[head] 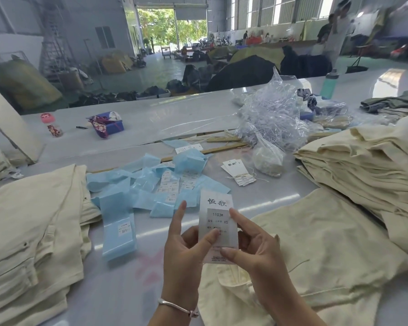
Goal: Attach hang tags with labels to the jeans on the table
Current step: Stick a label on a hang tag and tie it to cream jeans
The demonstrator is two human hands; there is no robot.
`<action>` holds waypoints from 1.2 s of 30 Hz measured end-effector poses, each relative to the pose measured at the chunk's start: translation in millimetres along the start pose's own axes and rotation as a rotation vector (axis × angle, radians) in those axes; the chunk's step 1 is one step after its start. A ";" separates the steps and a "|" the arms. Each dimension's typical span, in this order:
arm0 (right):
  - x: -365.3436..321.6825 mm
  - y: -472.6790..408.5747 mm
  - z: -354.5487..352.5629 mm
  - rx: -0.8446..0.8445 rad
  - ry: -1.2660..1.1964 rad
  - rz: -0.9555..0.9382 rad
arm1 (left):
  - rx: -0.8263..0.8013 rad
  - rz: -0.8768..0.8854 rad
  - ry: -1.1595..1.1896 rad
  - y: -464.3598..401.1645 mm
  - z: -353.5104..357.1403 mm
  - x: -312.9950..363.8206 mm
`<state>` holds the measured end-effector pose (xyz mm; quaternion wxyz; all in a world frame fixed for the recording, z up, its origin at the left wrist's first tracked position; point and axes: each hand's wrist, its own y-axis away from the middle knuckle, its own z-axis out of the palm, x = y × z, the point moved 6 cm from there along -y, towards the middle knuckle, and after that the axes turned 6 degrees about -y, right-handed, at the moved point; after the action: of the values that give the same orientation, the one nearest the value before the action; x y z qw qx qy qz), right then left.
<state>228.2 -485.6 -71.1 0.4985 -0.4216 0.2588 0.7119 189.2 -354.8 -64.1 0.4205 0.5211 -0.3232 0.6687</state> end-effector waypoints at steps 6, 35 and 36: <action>2.4 -7.9 -8.9 0.160 -0.222 0.185 | -0.080 -0.003 -0.043 0.5 10.0 -8.7; 16.6 -184.2 -163.1 0.376 0.565 0.079 | 0.038 -0.343 -0.497 -150.7 73.0 -118.8; 16.8 -204.2 -176.1 0.379 0.657 0.065 | 0.100 -0.335 -0.518 -161.2 70.2 -122.3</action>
<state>475.5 -540.8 -164.8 0.4351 -0.5193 0.5451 0.4938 376.6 -373.0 -166.1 0.4024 0.7402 -0.2961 0.4500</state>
